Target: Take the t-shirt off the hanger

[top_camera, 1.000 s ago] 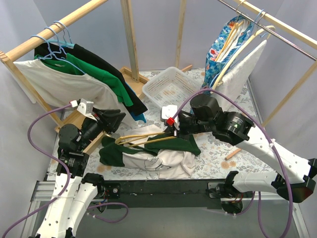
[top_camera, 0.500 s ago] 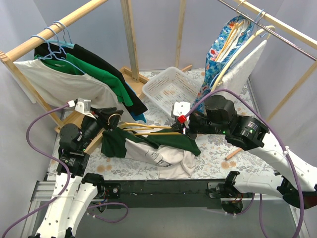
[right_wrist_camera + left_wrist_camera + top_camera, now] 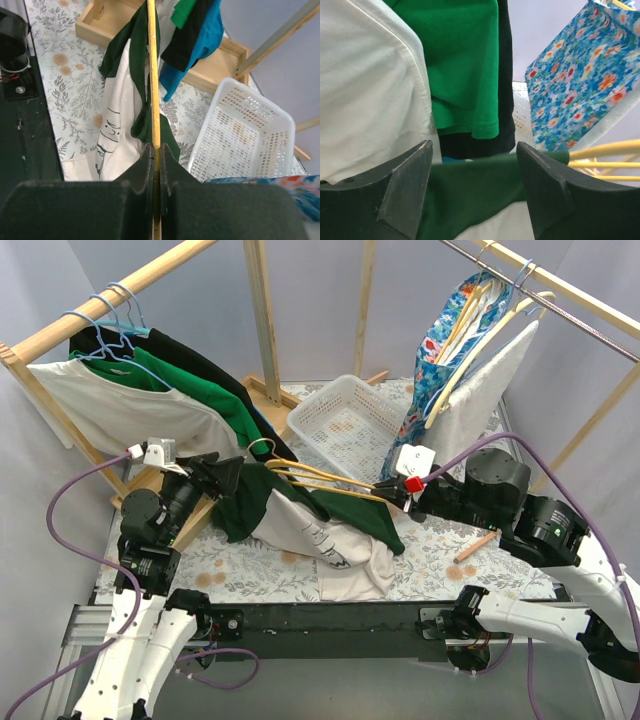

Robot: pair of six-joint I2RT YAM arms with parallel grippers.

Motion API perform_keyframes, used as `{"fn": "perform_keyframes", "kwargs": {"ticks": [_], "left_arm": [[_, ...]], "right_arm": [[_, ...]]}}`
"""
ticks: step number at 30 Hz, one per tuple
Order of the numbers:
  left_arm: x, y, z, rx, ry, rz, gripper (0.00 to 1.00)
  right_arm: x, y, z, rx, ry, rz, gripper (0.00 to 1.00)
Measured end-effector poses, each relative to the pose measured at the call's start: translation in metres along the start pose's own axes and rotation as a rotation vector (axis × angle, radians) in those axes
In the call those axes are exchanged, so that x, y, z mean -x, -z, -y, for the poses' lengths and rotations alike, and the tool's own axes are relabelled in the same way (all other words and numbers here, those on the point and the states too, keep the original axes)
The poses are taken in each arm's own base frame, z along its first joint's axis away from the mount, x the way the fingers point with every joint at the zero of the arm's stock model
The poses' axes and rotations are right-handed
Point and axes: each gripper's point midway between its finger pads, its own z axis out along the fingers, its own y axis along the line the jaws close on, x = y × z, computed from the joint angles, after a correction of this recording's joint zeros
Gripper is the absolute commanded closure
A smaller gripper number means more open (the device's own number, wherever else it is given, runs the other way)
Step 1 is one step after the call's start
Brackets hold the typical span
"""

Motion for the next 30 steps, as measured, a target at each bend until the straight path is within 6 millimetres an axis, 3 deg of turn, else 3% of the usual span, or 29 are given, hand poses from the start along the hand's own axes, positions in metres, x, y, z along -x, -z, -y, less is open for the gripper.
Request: {"fn": "perform_keyframes", "kwargs": {"ticks": [5,11,14,22,25,27,28,29,30], "left_arm": [[-0.011,-0.001,0.0,-0.021,0.006,-0.026,0.23],[-0.073,-0.006,-0.021,0.011,0.102,-0.167,0.24],[-0.09,-0.007,-0.027,0.028,0.135,-0.215,0.26],[-0.09,-0.01,-0.019,-0.016,0.153,-0.22,0.37],[-0.097,-0.013,-0.018,-0.029,0.163,-0.251,0.44],[-0.103,-0.015,-0.019,-0.033,0.171,-0.276,0.55],[-0.105,-0.015,-0.019,-0.034,0.176,-0.284,0.63],[-0.106,-0.016,-0.019,-0.035,0.178,-0.288,0.82],[-0.106,-0.016,-0.019,-0.036,0.179,-0.288,0.89]], "right_arm": [[0.004,0.009,0.003,-0.022,0.0,0.016,0.99],[0.003,0.02,0.003,-0.032,-0.032,-0.01,0.99],[0.003,0.027,0.004,-0.05,-0.052,-0.01,0.99],[0.007,0.048,0.007,-0.098,-0.084,0.024,0.99],[0.01,0.052,0.001,-0.068,-0.086,0.045,0.99],[0.013,0.055,-0.004,-0.045,-0.084,0.059,0.99],[0.014,0.055,-0.007,-0.03,-0.083,0.066,0.99],[0.015,0.056,-0.008,-0.02,-0.083,0.071,0.99],[0.016,0.056,-0.01,-0.012,-0.082,0.075,0.99]]}}
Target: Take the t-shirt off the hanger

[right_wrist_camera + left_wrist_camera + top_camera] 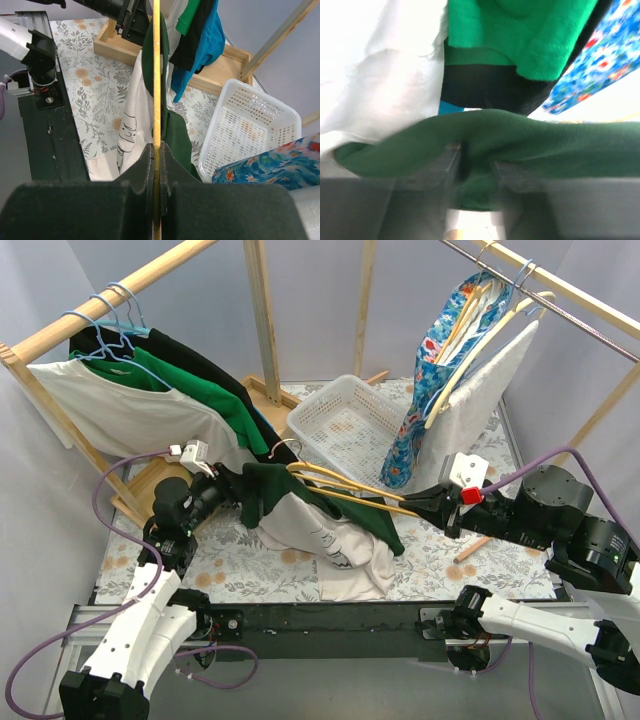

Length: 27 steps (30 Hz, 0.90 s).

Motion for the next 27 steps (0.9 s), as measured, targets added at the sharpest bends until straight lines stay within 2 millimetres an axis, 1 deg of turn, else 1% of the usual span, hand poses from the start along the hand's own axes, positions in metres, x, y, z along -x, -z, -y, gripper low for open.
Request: {"fn": "perform_keyframes", "kwargs": {"ticks": [1,2,4,8,12,14,18,24,27], "left_arm": [[0.0,0.0,0.0,0.0,0.001,0.001,0.97],[0.001,0.0,0.0,0.003,-0.001,0.004,1.0],[0.003,0.0,-0.001,0.013,-0.001,0.013,1.0],[0.015,0.002,-0.014,0.112,0.013,0.055,1.0],[0.031,0.009,-0.036,0.271,0.047,0.113,1.0],[0.035,0.013,-0.047,0.347,0.068,0.14,1.0],[0.034,0.019,-0.062,0.437,0.098,0.156,1.0],[0.032,0.021,-0.066,0.46,0.109,0.154,1.0],[0.03,0.023,-0.067,0.468,0.109,0.148,1.0]], "right_arm": [[0.0,0.0,0.0,0.002,0.0,0.001,0.99],[0.0,0.0,0.0,0.002,-0.001,0.002,0.99],[0.0,0.001,0.001,-0.006,-0.004,0.002,0.99],[-0.001,0.007,0.008,-0.054,-0.008,0.0,0.99],[-0.007,0.019,0.014,-0.102,-0.01,-0.021,0.99],[-0.006,0.027,0.017,-0.127,-0.01,-0.022,0.99],[0.0,0.042,0.024,-0.179,-0.009,0.004,0.99],[0.014,0.058,0.041,-0.281,-0.004,0.034,0.99],[0.024,0.061,0.058,-0.367,0.0,0.052,0.99]]}}
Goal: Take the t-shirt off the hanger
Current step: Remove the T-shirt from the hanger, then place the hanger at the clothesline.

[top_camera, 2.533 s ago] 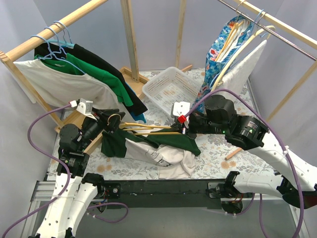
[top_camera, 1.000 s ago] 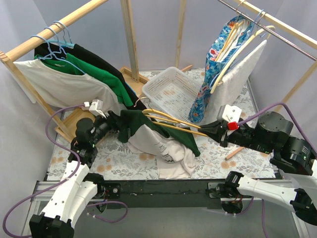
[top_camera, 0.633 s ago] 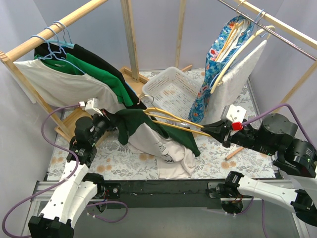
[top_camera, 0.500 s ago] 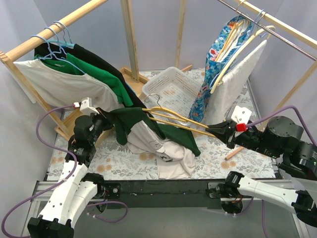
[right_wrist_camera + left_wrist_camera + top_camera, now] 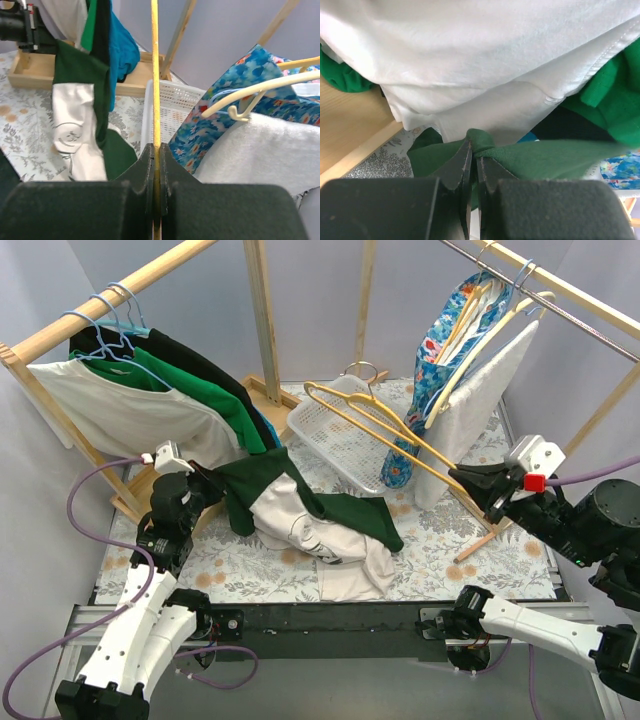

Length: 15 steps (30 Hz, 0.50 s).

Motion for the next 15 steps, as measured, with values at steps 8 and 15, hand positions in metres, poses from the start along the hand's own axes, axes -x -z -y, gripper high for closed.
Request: {"fn": "perform_keyframes", "kwargs": {"ticks": [8,15], "left_arm": [[-0.007,0.006,0.015,-0.091,-0.023,-0.043,1.0],[-0.021,0.018,0.044,-0.272,-0.077,-0.13,1.0]], "right_arm": [[0.01,-0.049,0.002,-0.039,0.045,-0.003,0.99],[0.018,-0.131,-0.017,0.002,0.082,0.029,0.99]]}}
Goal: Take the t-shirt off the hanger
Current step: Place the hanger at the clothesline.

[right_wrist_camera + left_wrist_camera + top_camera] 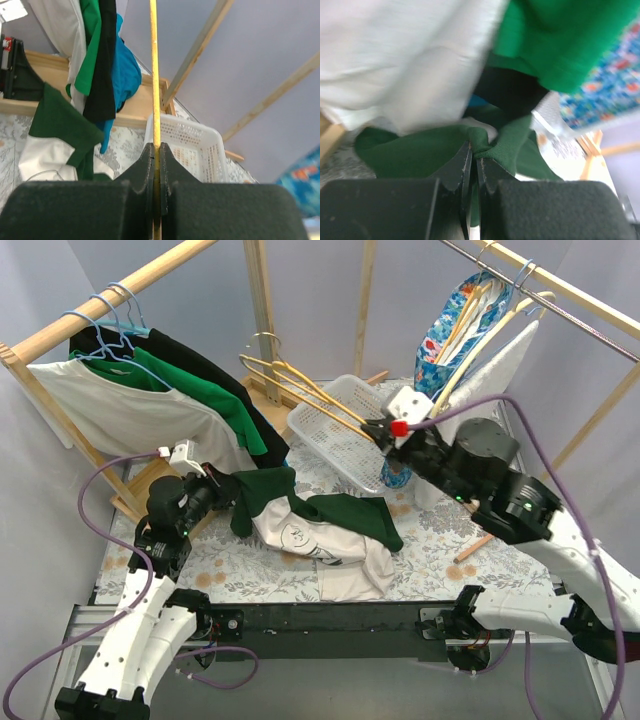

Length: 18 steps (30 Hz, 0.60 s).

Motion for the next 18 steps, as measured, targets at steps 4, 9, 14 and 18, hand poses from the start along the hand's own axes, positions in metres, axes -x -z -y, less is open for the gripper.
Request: {"fn": "perform_keyframes", "kwargs": {"ticks": [4,9,14,18], "left_arm": [[-0.002,0.007,0.015,-0.082,-0.025,-0.016,1.0],[-0.003,0.016,0.03,-0.158,-0.037,-0.022,1.0],[-0.003,0.021,0.037,-0.192,-0.038,-0.022,1.0],[-0.003,0.023,0.04,-0.204,-0.037,-0.021,1.0]], "right_arm": [[0.002,-0.046,-0.01,0.014,0.016,0.027,0.99],[0.009,-0.105,-0.022,0.053,0.026,0.067,0.99],[0.025,-0.138,-0.001,0.05,-0.006,0.135,0.99],[0.048,-0.162,0.023,0.043,-0.033,0.221,0.99]]}}
